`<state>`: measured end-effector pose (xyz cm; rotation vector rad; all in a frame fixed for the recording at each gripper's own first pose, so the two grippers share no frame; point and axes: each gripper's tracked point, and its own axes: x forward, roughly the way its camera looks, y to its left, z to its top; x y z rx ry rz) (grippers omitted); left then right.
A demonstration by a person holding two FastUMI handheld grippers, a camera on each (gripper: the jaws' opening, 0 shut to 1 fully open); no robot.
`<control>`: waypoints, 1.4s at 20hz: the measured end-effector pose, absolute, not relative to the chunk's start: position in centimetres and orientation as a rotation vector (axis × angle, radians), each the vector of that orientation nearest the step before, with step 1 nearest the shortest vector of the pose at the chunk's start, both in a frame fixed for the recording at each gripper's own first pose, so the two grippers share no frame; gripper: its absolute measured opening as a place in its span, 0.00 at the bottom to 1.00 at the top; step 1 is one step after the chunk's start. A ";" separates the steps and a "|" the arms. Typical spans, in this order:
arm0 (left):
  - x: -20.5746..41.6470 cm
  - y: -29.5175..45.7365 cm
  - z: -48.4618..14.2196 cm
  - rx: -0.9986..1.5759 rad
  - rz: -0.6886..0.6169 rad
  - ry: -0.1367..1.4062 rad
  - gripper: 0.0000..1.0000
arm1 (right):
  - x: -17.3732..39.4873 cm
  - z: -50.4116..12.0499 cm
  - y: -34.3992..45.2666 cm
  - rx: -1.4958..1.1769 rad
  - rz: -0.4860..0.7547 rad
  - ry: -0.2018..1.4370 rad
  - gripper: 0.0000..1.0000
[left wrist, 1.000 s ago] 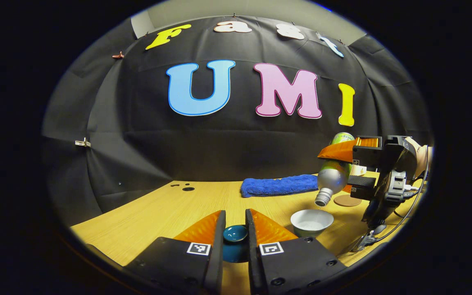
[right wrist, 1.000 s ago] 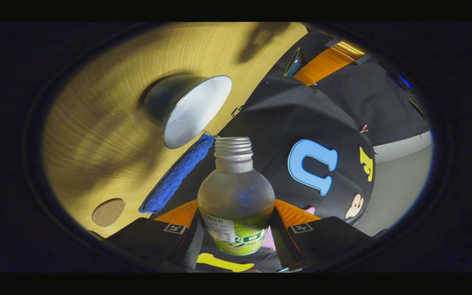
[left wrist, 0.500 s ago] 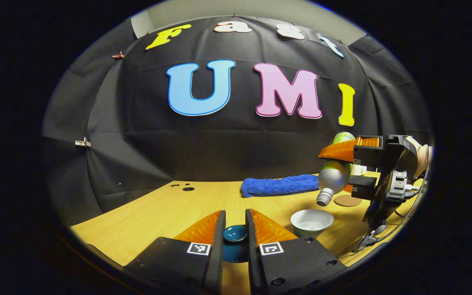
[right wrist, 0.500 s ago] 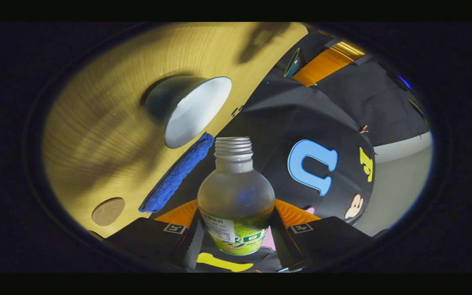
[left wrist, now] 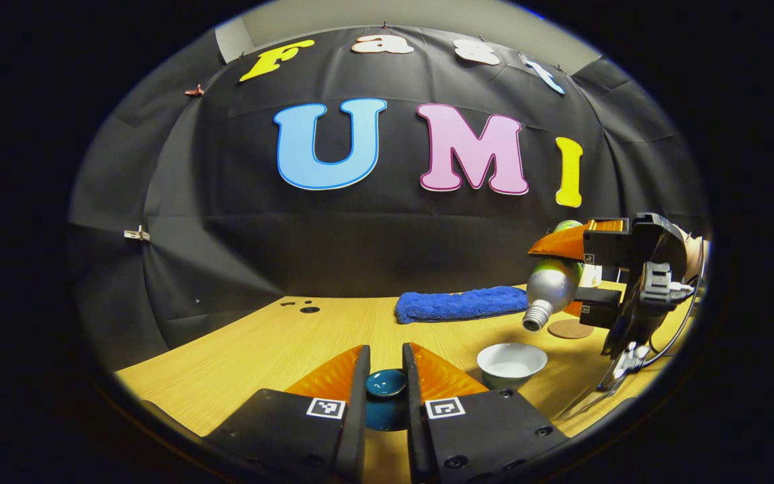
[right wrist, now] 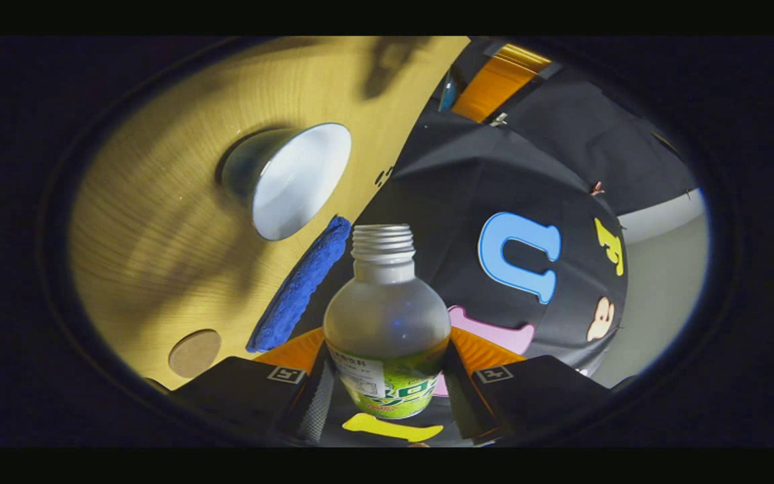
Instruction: Open the teacup lid with one hand, grasp the water bottle and pour water into the teacup with the other hand; after pouring, place the water bottle on the coaster and then close the teacup lid.
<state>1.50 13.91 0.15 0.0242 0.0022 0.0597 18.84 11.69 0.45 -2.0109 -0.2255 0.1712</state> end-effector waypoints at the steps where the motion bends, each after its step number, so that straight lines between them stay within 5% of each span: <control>1: 1.5 14.0 0.0 0.024 0.062 0.003 0.29 | 18.7 0.5 11.4 -1.972 0.175 -0.209 0.76; 11: 1.2 13.5 1.6 0.066 0.079 -0.015 0.31 | 16.8 2.6 -1.1 -0.924 0.010 0.086 0.77; 16: 1.8 9.6 4.9 0.104 0.020 -0.079 0.29 | 16.6 2.4 -0.9 -0.316 0.127 0.158 0.76; 28: 2.7 7.2 3.6 0.022 -0.026 -0.038 0.29 | 21.0 -1.6 -1.9 0.039 0.146 0.111 0.77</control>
